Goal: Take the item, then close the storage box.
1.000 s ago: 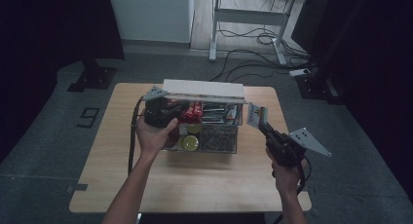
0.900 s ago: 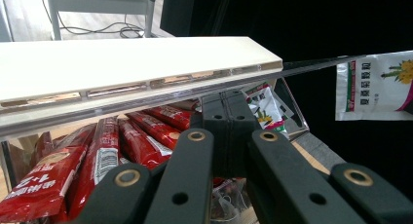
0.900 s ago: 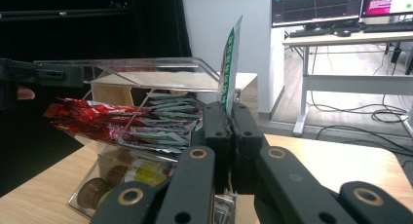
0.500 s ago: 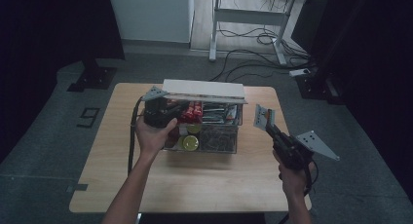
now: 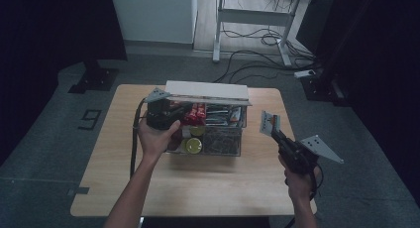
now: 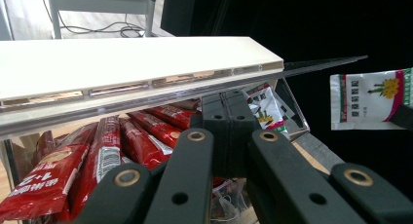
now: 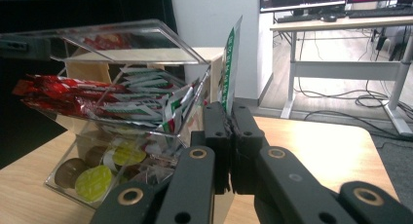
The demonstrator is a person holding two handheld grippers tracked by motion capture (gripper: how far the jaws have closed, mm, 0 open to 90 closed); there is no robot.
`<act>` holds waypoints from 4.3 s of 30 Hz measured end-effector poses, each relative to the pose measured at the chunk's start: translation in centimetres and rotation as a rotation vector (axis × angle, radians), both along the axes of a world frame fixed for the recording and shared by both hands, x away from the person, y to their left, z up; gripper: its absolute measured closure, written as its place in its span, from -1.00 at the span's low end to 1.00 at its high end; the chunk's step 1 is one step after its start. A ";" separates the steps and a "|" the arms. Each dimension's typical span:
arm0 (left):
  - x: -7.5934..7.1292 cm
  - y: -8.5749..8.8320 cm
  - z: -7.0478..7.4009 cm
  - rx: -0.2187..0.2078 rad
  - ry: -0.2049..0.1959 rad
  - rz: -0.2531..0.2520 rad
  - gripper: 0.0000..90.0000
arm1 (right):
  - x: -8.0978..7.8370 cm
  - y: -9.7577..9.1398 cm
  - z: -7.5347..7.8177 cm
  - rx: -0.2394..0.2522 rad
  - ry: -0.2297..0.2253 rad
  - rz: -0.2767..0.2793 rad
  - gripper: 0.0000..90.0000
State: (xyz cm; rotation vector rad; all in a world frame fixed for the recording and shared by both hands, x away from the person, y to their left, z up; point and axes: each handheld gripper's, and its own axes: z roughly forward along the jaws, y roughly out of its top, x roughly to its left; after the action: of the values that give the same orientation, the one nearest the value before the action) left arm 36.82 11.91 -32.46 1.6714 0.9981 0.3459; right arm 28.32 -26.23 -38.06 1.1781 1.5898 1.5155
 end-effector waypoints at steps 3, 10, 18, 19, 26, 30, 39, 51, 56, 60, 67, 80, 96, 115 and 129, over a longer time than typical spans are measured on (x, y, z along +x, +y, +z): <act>0.0 0.0 0.0 0.000 0.000 0.001 0.99 | 0.2 -0.1 -0.4 -0.002 0.009 -0.002 0.94; 0.0 0.1 0.0 0.000 0.003 0.002 0.99 | 0.4 -0.5 -1.5 -0.003 0.038 -0.013 0.94; 0.0 0.1 0.0 0.001 0.004 0.003 0.99 | 0.6 -0.7 -2.9 -0.012 0.073 -0.017 0.94; 0.0 0.1 -0.1 0.000 0.005 0.003 0.99 | 0.6 -0.8 -3.0 -0.013 0.077 -0.018 0.94; 0.0 0.0 -0.2 0.001 0.008 0.001 0.99 | 0.8 -1.0 -4.1 -0.017 0.102 -0.025 0.94; 0.0 0.0 -0.3 0.003 0.009 0.002 0.99 | 1.0 -1.2 -4.7 -0.020 0.117 -0.028 0.94; 0.1 -0.1 -0.4 0.003 0.011 0.003 0.99 | 1.4 -1.9 -6.6 -0.022 0.171 -0.041 0.94; 0.1 -0.2 -0.4 0.004 0.010 0.003 0.99 | 2.2 -2.3 -8.9 -0.020 0.235 -0.060 0.94; 0.0 -0.2 -0.5 0.008 0.009 0.004 0.99 | 2.4 -2.3 -9.7 -0.020 0.257 -0.065 0.94; 0.0 -0.2 -0.6 0.009 0.011 0.006 0.99 | 2.7 -2.3 -10.4 -0.030 0.275 -0.067 0.94; 0.0 -0.2 -0.6 0.010 0.011 0.007 0.99 | 3.0 -2.4 -12.1 -0.038 0.329 -0.072 0.94; 0.1 -0.3 -0.8 0.013 0.017 0.010 0.98 | 3.7 -2.9 -14.2 -0.040 0.390 -0.090 0.94; 0.1 -0.2 -1.0 0.017 0.018 0.011 0.98 | 4.3 -4.0 -15.7 -0.081 0.464 -0.156 0.70; -0.2 -0.3 -1.1 0.018 0.013 0.011 0.98 | 3.8 -4.5 -16.2 -0.105 0.505 -0.289 -0.15; -0.7 -0.1 -1.4 0.025 0.017 0.003 0.98 | 3.0 -4.1 -15.2 -0.087 0.456 -0.265 -0.11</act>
State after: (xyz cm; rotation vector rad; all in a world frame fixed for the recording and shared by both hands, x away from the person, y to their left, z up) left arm 36.10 11.77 -33.86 1.6980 1.0127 0.3480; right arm 31.31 -30.32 -53.30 1.6934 1.6773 1.0456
